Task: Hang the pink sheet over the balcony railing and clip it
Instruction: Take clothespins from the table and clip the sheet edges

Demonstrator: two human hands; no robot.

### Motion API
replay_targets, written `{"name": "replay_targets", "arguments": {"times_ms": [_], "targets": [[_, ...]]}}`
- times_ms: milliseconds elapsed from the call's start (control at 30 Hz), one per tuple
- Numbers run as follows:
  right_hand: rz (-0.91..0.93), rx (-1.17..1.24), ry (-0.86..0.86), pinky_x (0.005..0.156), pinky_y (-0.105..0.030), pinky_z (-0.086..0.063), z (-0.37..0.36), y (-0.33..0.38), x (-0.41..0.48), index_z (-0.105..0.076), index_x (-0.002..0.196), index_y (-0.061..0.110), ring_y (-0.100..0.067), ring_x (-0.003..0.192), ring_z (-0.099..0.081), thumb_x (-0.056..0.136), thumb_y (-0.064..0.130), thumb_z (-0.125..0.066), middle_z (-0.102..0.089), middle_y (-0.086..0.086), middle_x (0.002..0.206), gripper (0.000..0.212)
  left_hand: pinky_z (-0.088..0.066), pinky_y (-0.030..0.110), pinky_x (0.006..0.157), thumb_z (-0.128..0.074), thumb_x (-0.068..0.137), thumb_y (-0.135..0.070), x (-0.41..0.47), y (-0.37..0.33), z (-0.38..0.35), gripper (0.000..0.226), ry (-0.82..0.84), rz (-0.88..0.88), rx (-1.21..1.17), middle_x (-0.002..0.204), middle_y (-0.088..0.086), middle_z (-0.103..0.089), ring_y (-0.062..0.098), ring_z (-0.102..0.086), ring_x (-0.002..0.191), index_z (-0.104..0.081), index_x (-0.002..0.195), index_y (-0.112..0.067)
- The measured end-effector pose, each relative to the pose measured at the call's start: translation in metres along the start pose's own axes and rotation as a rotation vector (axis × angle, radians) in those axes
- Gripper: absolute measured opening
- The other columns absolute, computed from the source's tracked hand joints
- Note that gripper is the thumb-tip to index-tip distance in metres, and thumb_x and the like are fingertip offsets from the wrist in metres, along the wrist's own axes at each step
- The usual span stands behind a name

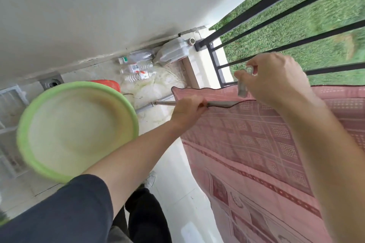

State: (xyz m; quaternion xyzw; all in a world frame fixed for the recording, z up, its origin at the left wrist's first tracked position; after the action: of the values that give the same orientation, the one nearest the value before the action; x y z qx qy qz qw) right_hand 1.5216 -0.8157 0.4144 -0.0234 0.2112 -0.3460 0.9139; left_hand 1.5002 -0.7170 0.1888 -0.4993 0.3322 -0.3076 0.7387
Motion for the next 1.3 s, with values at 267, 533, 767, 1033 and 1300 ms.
{"name": "replay_targets", "arguments": {"times_ms": [267,533,767,1033,1300], "targets": [[-0.043,0.088,0.134,0.045,-0.024,-0.04,-0.014,0.004,0.001,-0.065,0.114,0.006,-0.018,0.051,-0.057,0.095,0.051,-0.058,-0.068,-0.01,0.099,0.049,-0.051,0.043,0.084,-0.06,0.09,-0.011,-0.003,-0.002,0.017,0.009,0.004,-0.158,-0.004,0.109,0.01,-0.062,0.028,-0.06,0.096,-0.066,0.092,-0.005],[-0.035,0.121,0.246,0.056,-0.031,-0.052,-0.01,0.004,-0.005,-0.07,0.092,0.012,-0.02,0.06,-0.057,0.091,0.053,-0.061,-0.068,-0.008,0.087,0.043,-0.05,0.047,0.07,-0.046,0.096,-0.017,0.02,-0.016,0.016,0.007,0.23,-0.081,-0.052,0.08,0.006,-0.06,0.027,-0.057,0.073,-0.05,0.092,-0.013],[0.114,0.254,0.189,0.087,-0.029,-0.05,-0.001,0.035,0.01,-0.07,0.117,0.02,-0.013,0.094,-0.066,0.084,0.048,-0.072,-0.071,0.005,0.105,0.044,-0.041,0.035,0.065,-0.046,0.097,-0.01,0.011,0.002,0.016,0.01,0.207,0.053,-0.171,0.077,-0.002,-0.056,0.01,-0.049,0.067,-0.049,0.091,-0.017],[0.164,0.255,0.302,0.063,-0.004,-0.039,-0.039,0.067,0.05,-0.077,0.096,0.018,0.003,0.076,-0.062,0.074,0.034,-0.084,-0.069,0.009,0.09,0.028,-0.046,0.04,0.076,-0.05,0.094,-0.008,0.007,0.01,0.029,0.005,0.228,0.065,-0.167,0.061,-0.009,-0.047,0.013,-0.05,0.063,-0.054,0.095,-0.007],[0.198,0.127,0.439,0.086,-0.027,-0.055,-0.078,0.061,0.048,-0.077,0.083,0.02,-0.014,0.081,-0.071,0.076,0.028,-0.084,-0.075,0.001,0.095,0.013,-0.049,0.035,0.075,-0.056,0.092,-0.008,0.013,0.008,0.03,0.011,0.174,0.074,-0.18,0.087,0.007,-0.068,0.02,-0.061,0.08,-0.057,0.086,-0.017]]}}
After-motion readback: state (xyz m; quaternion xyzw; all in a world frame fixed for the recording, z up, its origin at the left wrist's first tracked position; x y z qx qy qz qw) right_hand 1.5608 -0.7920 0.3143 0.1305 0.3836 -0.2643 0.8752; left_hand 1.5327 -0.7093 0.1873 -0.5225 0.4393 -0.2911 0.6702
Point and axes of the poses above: each hand's wrist, its own x-axis towards the middle knuckle, its own z-axis out of the back of the hand, y = z × x, the point moved 7 cm from there along x, towards the middle knuckle
